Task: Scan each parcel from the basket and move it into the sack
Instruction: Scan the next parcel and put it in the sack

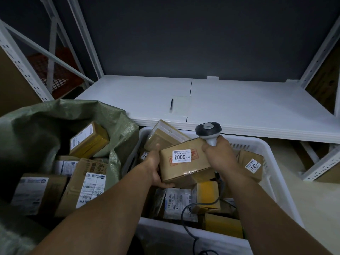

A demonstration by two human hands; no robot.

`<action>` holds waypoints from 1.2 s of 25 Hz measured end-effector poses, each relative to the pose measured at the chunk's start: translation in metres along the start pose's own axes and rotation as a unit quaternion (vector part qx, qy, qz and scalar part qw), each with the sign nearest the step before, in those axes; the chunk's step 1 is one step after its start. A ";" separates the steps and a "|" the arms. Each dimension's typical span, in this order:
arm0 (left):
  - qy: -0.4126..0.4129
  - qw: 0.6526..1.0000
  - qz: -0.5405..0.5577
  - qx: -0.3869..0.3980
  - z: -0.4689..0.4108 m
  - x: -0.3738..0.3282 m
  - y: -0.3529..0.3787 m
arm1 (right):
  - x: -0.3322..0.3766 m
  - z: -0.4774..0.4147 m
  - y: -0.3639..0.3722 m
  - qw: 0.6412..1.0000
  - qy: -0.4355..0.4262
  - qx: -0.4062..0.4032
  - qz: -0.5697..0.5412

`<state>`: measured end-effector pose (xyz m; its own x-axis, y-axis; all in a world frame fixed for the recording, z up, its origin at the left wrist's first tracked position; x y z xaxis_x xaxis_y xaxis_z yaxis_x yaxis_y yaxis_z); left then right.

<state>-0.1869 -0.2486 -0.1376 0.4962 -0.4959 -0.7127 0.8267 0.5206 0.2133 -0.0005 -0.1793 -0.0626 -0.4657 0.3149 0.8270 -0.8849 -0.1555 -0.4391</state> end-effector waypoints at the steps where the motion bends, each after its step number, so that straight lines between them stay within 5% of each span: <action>1: -0.016 1.000 -0.004 0.000 -0.004 0.004 -0.003 | 0.002 0.002 0.002 1.000 -0.007 -0.003 0.014; 6: -0.012 1.000 -0.001 0.018 -0.001 -0.001 -0.002 | 0.006 0.005 -0.006 0.999 -0.015 -0.020 0.035; 13: 0.081 0.990 -0.005 0.117 0.029 -0.025 0.022 | 0.014 0.011 -0.054 0.990 0.012 -0.099 -0.098; 22: 0.215 0.950 0.122 0.192 0.035 -0.046 0.016 | 0.019 0.027 -0.052 0.978 -0.047 -0.057 -0.197; 30: 0.227 0.952 0.105 0.174 0.024 -0.041 0.019 | 0.010 0.015 -0.045 0.978 -0.024 -0.054 -0.200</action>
<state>-0.1852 -0.2352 -0.0881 0.5603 -0.0128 -0.8282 0.7984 0.2746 0.5359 0.0348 -0.1828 -0.0296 -0.0857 0.2857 0.9545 -0.9914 0.0708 -0.1102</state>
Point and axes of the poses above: each hand's wrist, its own z-axis away from the middle knuckle, its own y-axis out of the palm, x = y × z, the point moved 5 cm from there along -z, towards the middle knuckle, and after that the axes turned 14 degrees about y, right-handed, at the moved point
